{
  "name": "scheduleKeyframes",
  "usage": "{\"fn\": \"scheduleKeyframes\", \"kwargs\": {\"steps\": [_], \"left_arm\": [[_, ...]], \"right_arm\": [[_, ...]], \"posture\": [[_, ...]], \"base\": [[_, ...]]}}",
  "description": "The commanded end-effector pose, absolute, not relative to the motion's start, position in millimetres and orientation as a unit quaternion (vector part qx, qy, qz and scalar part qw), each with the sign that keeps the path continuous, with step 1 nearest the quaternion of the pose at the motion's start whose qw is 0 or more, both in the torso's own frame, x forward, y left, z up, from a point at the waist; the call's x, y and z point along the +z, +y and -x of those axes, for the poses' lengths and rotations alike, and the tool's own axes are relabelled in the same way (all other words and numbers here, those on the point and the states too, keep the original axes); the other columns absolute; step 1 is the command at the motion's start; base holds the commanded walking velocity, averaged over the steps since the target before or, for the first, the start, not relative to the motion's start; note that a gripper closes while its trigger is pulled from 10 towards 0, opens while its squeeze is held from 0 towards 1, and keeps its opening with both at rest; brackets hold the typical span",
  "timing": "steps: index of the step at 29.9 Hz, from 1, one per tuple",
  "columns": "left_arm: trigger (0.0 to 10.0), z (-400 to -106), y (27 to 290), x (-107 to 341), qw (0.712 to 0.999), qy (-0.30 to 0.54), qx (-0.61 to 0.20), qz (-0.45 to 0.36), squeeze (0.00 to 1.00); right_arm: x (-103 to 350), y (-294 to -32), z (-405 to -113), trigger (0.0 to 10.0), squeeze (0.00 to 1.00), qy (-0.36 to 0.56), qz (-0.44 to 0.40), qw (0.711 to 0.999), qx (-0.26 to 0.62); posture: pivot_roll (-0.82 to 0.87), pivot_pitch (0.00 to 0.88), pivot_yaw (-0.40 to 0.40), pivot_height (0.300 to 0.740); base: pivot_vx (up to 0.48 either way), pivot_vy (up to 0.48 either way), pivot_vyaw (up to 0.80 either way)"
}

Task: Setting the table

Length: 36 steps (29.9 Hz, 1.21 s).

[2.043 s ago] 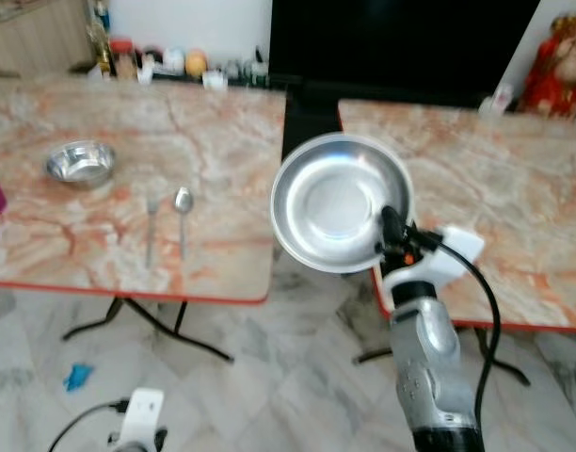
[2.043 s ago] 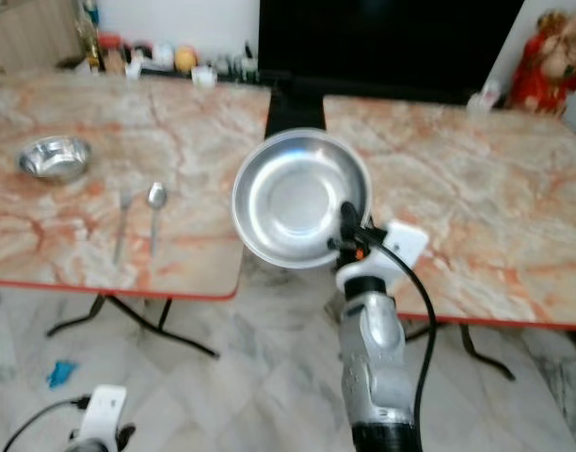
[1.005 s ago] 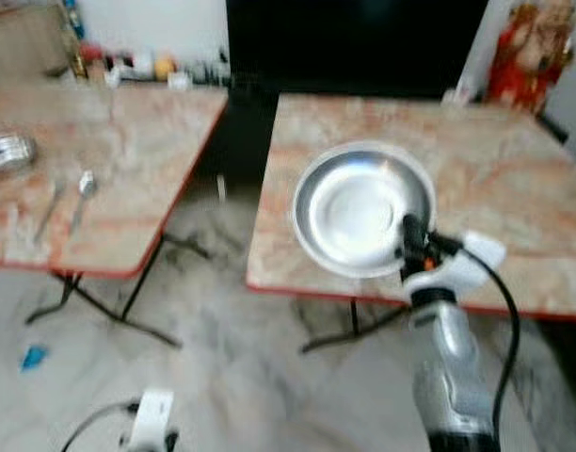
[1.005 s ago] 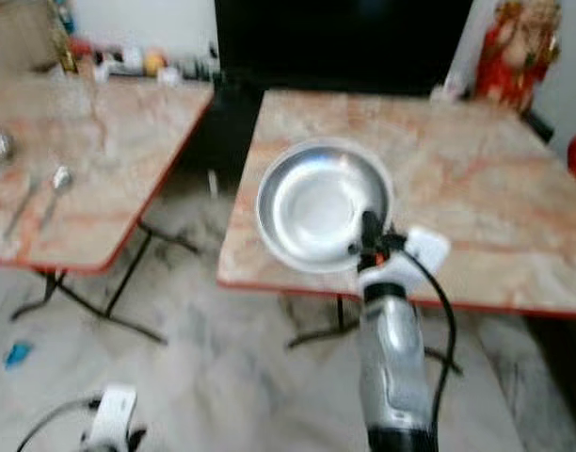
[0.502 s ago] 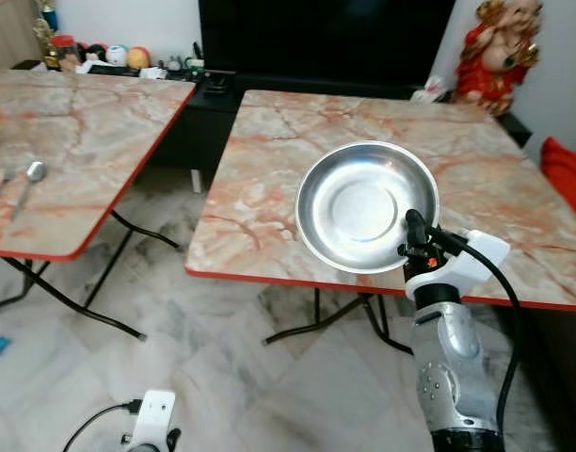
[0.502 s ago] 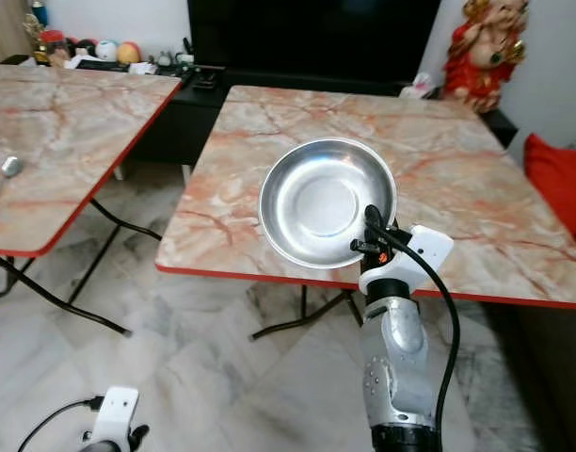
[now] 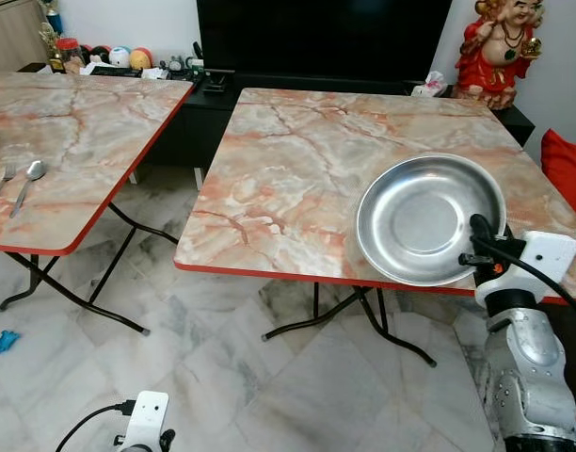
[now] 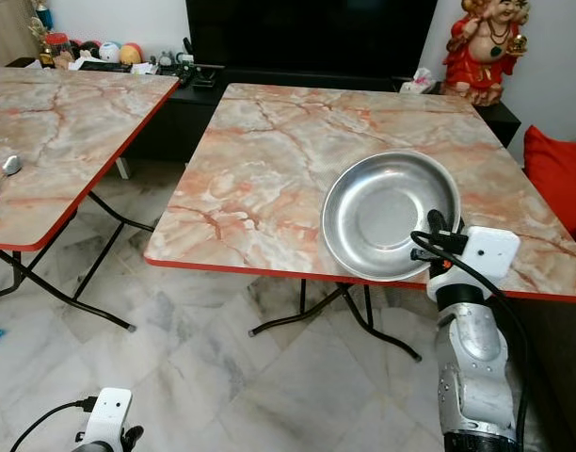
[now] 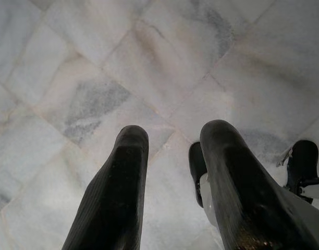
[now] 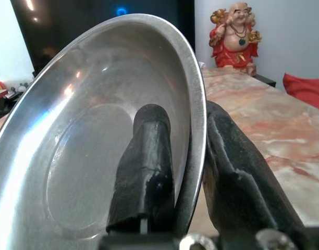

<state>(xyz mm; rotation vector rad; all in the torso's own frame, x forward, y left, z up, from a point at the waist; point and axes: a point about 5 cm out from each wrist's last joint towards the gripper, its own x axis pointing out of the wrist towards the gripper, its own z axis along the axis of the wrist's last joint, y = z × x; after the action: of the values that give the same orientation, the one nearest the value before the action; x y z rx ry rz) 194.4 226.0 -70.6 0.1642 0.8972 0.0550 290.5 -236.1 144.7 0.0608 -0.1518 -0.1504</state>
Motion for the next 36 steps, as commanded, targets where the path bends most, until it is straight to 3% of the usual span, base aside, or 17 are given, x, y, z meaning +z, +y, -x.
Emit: {"fn": "scheduleKeyframes", "kwargs": {"steps": [1,7,16,36], "left_arm": [[10.0,-193.9,227.6,-70.4,0.898,0.432,0.027,-0.074,0.00],[10.0,-194.5,228.6,-69.9,0.898,0.433,0.028,-0.070,0.00],[10.0,-194.1,227.8,-70.4,0.898,0.434,0.028,-0.068,0.00],[10.0,-195.0,224.3,-70.7,0.899,0.432,0.026,-0.068,0.00]], "right_arm": [[145.7,-235.4,-291.6,10.0,0.00,-0.079,-0.031,0.993,-0.077],[142.0,-221.2,-294.2,10.0,0.00,-0.077,-0.061,0.993,-0.072],[143.7,-220.3,-296.1,10.0,0.00,-0.081,-0.064,0.992,-0.071],[143.4,-214.3,-297.3,10.0,0.00,-0.083,-0.073,0.992,-0.069]], "posture": [[0.04,0.000,-0.031,0.740],[0.04,0.000,-0.031,0.740],[0.04,0.000,-0.036,0.740],[0.04,0.000,-0.039,0.740]], "base": [[0.000,0.000,0.00],[0.000,0.000,0.00],[0.000,0.000,0.00],[0.312,0.000,0.00]]}}
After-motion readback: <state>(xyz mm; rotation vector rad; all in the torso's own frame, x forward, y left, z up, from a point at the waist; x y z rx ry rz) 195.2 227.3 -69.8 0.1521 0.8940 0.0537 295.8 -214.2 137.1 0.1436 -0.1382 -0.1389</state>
